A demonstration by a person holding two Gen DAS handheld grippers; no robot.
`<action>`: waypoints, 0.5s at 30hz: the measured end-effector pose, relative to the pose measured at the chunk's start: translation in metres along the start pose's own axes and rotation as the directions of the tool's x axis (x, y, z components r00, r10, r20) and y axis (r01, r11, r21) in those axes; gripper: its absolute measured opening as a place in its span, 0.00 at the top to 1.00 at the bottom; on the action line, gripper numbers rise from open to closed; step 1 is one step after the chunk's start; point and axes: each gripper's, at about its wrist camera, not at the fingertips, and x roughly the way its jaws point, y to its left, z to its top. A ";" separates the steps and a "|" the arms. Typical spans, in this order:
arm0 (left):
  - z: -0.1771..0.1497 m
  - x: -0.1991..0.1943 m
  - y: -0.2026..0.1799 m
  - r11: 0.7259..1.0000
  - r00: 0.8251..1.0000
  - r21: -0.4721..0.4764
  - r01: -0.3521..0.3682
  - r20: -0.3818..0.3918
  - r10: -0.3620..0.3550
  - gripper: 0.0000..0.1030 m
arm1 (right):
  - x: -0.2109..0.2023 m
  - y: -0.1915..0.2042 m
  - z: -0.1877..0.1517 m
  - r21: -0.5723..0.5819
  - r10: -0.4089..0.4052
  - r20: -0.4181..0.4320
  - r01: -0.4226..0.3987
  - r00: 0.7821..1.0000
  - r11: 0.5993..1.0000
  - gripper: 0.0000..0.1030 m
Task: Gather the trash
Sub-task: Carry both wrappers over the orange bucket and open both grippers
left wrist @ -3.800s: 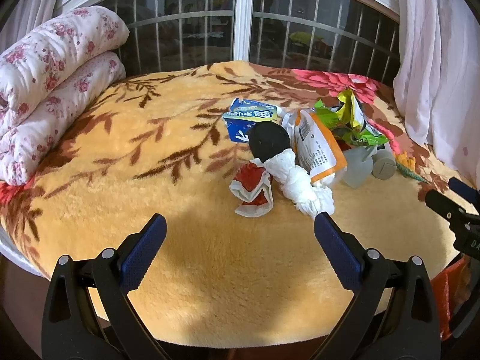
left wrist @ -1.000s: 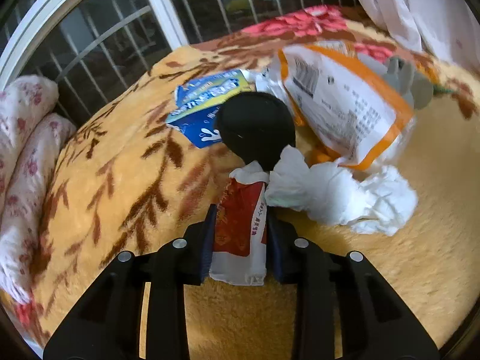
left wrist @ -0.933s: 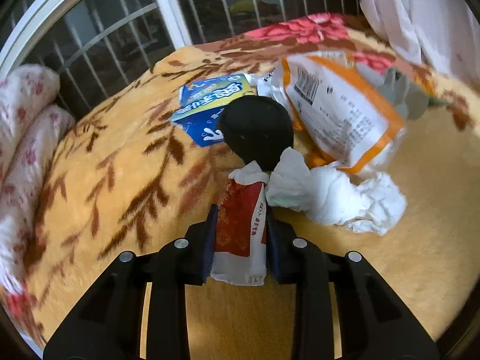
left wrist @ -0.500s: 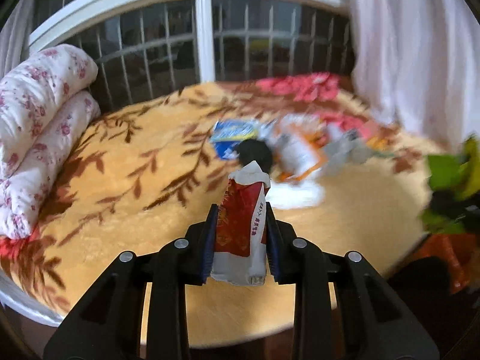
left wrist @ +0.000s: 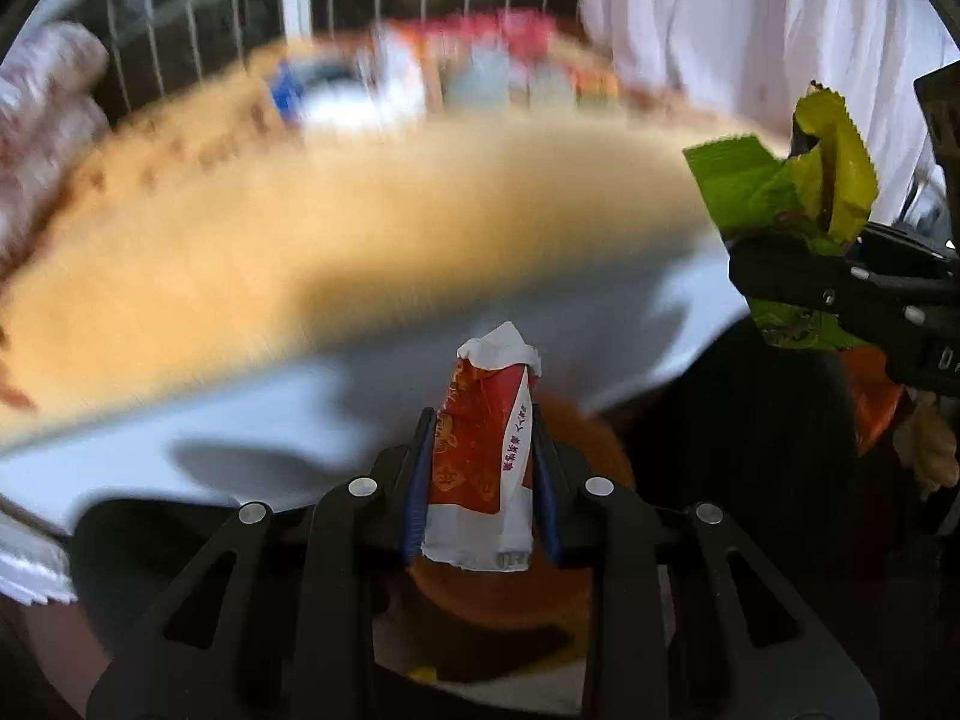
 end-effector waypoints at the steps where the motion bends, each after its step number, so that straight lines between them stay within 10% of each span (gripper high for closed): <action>1: -0.007 0.018 -0.002 1.000 0.999 0.011 0.005 -0.053 -0.005 0.73 | 0.015 -0.002 -0.011 0.006 -0.011 -0.046 0.011 0.999 1.000 0.51; 7: -0.023 0.085 -0.003 1.000 0.961 0.021 0.018 -0.277 -0.011 0.71 | 0.098 -0.006 -0.059 0.036 0.012 -0.288 -0.001 0.958 0.999 0.51; 12: -0.022 0.104 0.002 0.999 0.945 0.025 -0.026 -0.325 0.033 0.34 | 0.128 -0.004 -0.070 0.017 0.016 -0.361 -0.011 0.932 1.000 0.26; 15: -0.021 0.114 0.005 1.000 0.935 0.010 -0.019 -0.355 0.021 0.32 | 0.136 -0.009 -0.070 0.036 0.025 -0.376 -0.012 0.926 0.999 0.26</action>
